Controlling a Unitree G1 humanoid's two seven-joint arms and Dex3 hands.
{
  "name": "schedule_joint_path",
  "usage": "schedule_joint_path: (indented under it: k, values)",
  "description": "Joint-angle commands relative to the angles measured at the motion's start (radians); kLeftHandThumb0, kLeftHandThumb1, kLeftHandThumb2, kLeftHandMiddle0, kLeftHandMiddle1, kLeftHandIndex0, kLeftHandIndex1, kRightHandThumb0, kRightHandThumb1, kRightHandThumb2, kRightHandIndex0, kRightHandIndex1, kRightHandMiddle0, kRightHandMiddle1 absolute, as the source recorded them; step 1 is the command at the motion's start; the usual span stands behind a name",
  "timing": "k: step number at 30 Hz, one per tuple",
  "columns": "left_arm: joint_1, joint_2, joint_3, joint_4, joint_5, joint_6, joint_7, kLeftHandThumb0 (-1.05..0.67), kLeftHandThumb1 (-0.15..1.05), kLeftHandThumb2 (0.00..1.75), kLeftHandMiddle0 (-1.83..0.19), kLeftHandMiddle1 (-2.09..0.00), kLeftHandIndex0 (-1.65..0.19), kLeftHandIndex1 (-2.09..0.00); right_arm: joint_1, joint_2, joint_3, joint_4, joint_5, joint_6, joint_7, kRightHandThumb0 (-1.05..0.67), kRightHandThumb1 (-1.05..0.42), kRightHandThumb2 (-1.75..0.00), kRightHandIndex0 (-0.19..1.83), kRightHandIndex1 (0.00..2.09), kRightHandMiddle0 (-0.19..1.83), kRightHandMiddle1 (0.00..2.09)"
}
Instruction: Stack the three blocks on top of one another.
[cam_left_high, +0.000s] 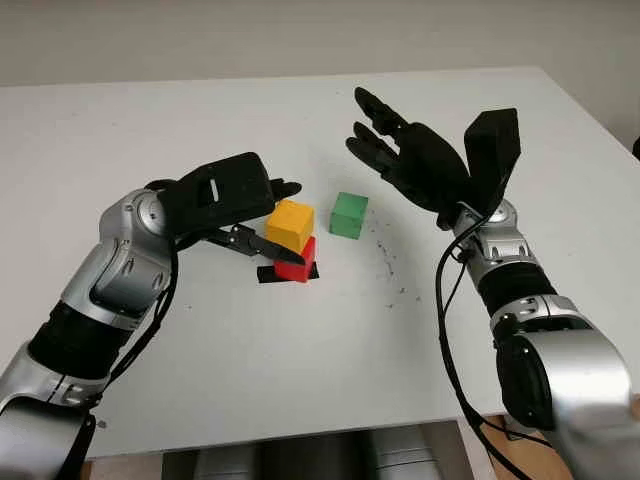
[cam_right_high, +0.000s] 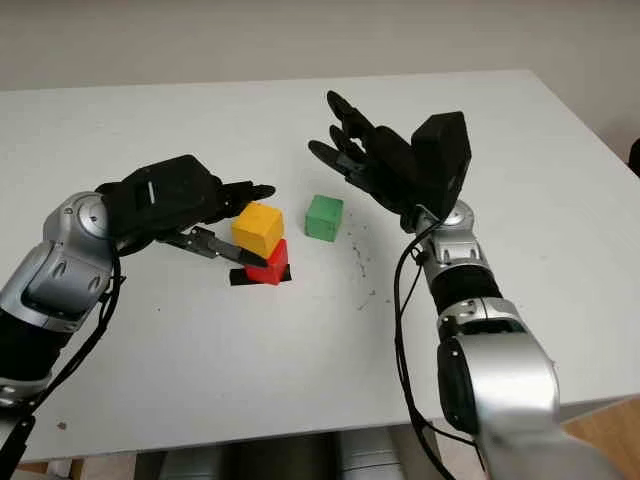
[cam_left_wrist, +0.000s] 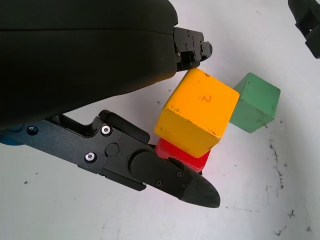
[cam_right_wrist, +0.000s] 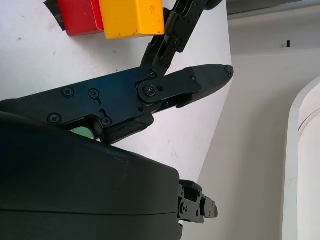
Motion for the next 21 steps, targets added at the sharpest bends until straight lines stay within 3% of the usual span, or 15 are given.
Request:
schedule_joint_path:
  k: [1,9,14,19,21]
  values:
    - [-0.024,0.017,-0.009,-0.023,-0.008,-0.001,-0.024,-0.76,0.92,0.06,0.12,-0.02,0.13,-0.02,0.001,0.001,-0.005,-0.003,0.007,-0.006,0.001,-0.68,-1.05,-0.10,-0.10,0.05,-0.04,0.05]
    - [-0.022,0.046,0.028,-0.039,-0.062,-0.010,-0.057,-0.87,0.98,0.07,0.19,0.00,0.19,0.00,-0.004,0.002,-0.005,-0.001,0.009,-0.002,0.003,-0.66,-1.05,-0.10,-0.10,0.05,-0.04,0.05]
    - [-0.006,0.042,0.080,-0.080,-0.098,0.055,-0.018,-0.95,1.04,0.15,0.19,0.00,0.19,0.00,-0.011,-0.011,-0.014,0.002,0.016,-0.009,0.017,-0.65,-1.04,-0.09,-0.10,0.05,-0.04,0.05]
    - [0.016,0.054,0.123,-0.139,-0.095,0.113,0.057,-0.90,1.05,0.57,0.19,0.00,0.19,0.00,-0.033,-0.040,-0.002,-0.007,-0.017,-0.048,-0.019,-0.67,-1.00,-0.05,-0.05,0.07,0.00,0.07]
    - [0.032,0.055,0.148,-0.143,-0.086,0.097,0.110,-0.85,1.05,0.63,0.19,0.00,0.19,0.00,-0.046,-0.051,0.005,-0.005,-0.030,-0.067,-0.025,-0.66,-0.99,-0.05,-0.05,0.07,-0.01,0.06]
